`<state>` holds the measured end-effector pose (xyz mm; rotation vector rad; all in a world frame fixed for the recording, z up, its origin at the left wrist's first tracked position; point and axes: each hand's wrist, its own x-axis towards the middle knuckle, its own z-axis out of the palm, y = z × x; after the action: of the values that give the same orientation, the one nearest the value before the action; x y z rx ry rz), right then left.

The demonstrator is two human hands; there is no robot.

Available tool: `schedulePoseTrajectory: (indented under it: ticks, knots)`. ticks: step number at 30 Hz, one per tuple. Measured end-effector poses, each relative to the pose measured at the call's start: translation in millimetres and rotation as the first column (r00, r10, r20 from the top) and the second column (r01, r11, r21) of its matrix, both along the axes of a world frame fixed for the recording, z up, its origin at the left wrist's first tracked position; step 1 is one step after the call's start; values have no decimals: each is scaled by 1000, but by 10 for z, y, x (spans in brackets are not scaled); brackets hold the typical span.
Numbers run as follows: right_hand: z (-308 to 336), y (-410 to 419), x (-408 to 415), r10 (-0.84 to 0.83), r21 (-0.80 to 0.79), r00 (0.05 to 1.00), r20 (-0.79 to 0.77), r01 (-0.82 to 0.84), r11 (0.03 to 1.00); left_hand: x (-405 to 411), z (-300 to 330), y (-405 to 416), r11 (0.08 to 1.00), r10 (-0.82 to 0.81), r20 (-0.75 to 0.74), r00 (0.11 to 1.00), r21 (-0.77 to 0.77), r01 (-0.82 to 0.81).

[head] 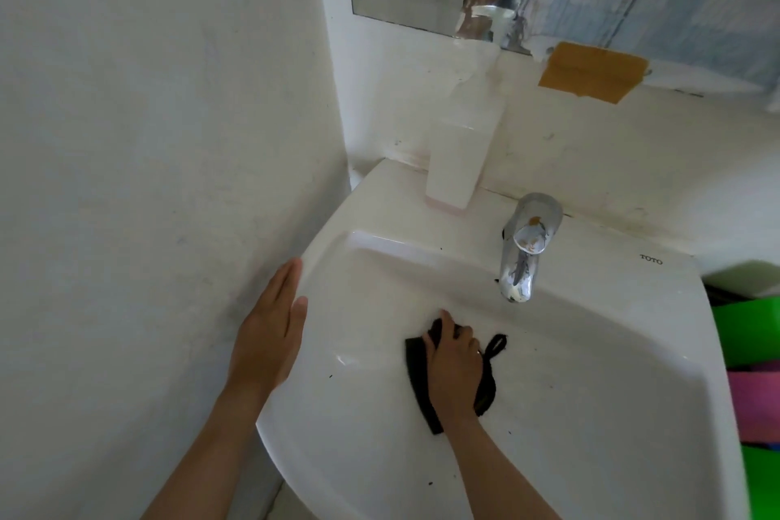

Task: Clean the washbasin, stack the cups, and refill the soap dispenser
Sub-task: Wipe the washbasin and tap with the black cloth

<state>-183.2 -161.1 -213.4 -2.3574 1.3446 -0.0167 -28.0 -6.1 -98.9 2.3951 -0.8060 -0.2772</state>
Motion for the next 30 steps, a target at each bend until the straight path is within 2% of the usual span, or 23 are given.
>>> schedulePoseTrajectory:
  ticks: [4, 7, 10, 12, 15, 18, 21, 23, 26, 30]
  knots:
    - [357, -95, -17, -121, 64, 976, 183, 111, 992, -6, 16, -8, 999, -2, 11, 1000, 35, 1]
    - [775, 123, 132, -252, 241, 884, 394, 165, 956, 8, -9, 4, 999, -12, 16, 1000, 34, 11]
    - [1013, 572, 292, -237, 386, 859, 454, 50, 921, 8, -9, 8, 1000, -5, 5, 1000, 11, 5]
    - [1058, 925, 358, -180, 479, 840, 512, -105, 872, 0, 3, 8, 1000, 1, -15, 1000, -10, -2]
    - [977, 1287, 422, 0, 469, 804, 594, -346, 812, -2, 10, 11, 999, 3, -64, 998, -54, -6]
    - [801, 1252, 501, 113, 381, 808, 578, -390, 839, 6, 2, 18, 994, 17, -132, 991, -102, -31]
    - [627, 1087, 567, 158, 322, 835, 527, -368, 872, 8, 2, 17, 992, 20, -128, 992, -123, -36]
    - [467, 923, 568, 151, 278, 887, 435, -292, 915, 10, 1, 11, 994, 27, -104, 994, -99, -38]
    - [216, 586, 495, 57, 123, 971, 233, -88, 989, 14, 0, 4, 996, 32, -84, 996, -80, -38]
    - [49, 159, 358, -40, 10, 981, 189, 39, 999, 24, -10, 3, 997, 27, -64, 998, -64, -32]
